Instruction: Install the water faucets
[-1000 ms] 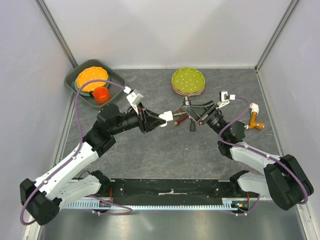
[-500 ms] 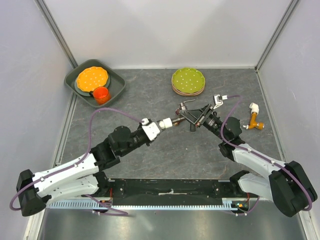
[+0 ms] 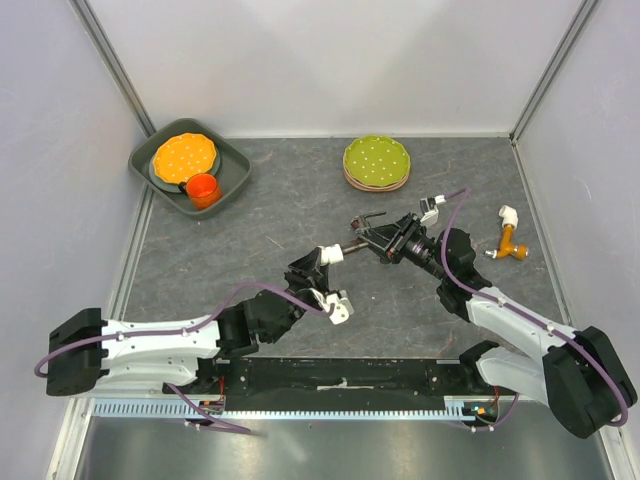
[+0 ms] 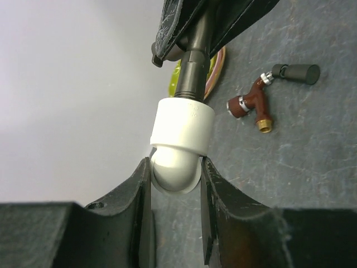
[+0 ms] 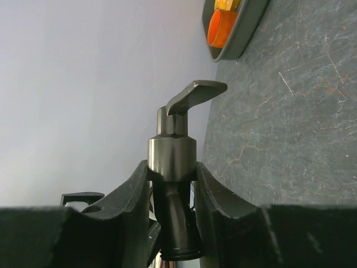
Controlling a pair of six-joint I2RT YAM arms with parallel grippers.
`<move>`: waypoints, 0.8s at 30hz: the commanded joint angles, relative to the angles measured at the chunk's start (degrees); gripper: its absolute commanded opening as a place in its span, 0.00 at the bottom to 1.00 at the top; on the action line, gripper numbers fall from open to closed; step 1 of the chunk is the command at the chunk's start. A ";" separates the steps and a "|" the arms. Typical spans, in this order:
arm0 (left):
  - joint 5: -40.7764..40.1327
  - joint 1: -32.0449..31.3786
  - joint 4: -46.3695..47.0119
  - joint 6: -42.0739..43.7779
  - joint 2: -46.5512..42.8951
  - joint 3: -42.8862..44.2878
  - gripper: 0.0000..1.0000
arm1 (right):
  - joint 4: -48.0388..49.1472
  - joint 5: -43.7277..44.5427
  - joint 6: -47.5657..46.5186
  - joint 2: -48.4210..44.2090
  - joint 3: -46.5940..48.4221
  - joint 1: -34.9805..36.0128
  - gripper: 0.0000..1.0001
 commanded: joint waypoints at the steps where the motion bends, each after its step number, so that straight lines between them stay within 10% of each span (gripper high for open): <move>1: -7.66 -1.82 9.23 12.42 2.02 -1.45 0.02 | -0.47 4.67 0.54 -1.42 2.84 -0.50 0.00; 5: -9.07 -2.35 10.37 11.03 2.90 -1.19 0.02 | -1.35 4.75 0.28 -1.59 2.58 -0.50 0.01; 14: -3.98 -0.78 -1.13 -8.21 -2.45 3.11 0.02 | -3.72 5.72 -7.00 -4.49 3.37 -0.59 0.66; 24: 17.45 18.01 -12.65 -32.55 -9.22 8.30 0.02 | -15.23 10.20 -19.39 -11.60 7.06 -2.26 0.92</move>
